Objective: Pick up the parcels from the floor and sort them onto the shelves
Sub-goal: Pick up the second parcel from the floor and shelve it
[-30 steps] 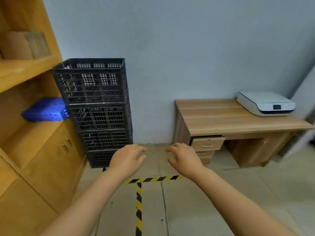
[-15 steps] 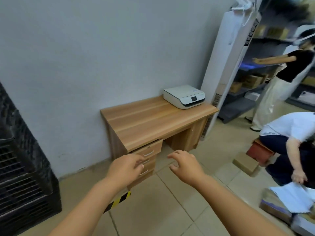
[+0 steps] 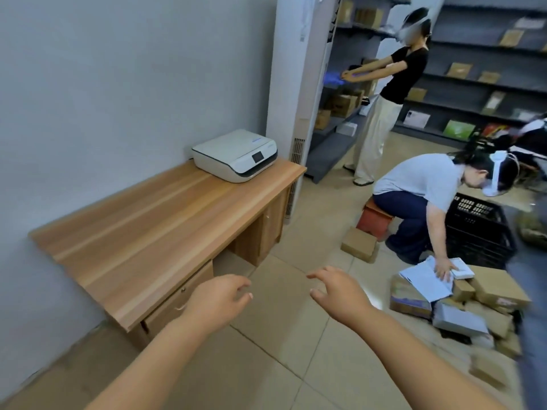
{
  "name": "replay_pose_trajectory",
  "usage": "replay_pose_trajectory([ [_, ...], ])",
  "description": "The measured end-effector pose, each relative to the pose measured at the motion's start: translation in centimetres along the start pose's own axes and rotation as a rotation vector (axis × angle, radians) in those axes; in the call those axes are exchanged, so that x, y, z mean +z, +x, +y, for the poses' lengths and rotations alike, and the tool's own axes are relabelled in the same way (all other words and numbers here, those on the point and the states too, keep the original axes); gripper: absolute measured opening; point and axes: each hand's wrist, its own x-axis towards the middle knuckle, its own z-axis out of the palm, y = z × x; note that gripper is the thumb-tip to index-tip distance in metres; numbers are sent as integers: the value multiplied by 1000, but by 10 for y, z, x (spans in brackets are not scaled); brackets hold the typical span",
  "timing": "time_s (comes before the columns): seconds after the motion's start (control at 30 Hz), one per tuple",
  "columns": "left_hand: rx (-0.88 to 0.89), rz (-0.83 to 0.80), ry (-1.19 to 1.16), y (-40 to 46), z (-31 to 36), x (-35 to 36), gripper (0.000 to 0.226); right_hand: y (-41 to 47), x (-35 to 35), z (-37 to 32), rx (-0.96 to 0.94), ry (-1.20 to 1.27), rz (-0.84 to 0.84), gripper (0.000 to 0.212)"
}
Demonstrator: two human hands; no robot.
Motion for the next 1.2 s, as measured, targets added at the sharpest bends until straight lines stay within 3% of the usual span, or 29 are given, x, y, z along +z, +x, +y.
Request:
replay_pose_trajectory([
  [0.5, 58, -75, -69, 278, 124, 63, 39, 177, -68, 226, 194, 154, -14, 36],
  [0.83, 72, -117, -72, 438, 137, 84, 36, 300, -83, 312, 251, 204, -3, 37],
  [1.2, 184, -206, -81, 666, 135, 91, 37, 446, -108, 387, 447, 256, 68, 43],
])
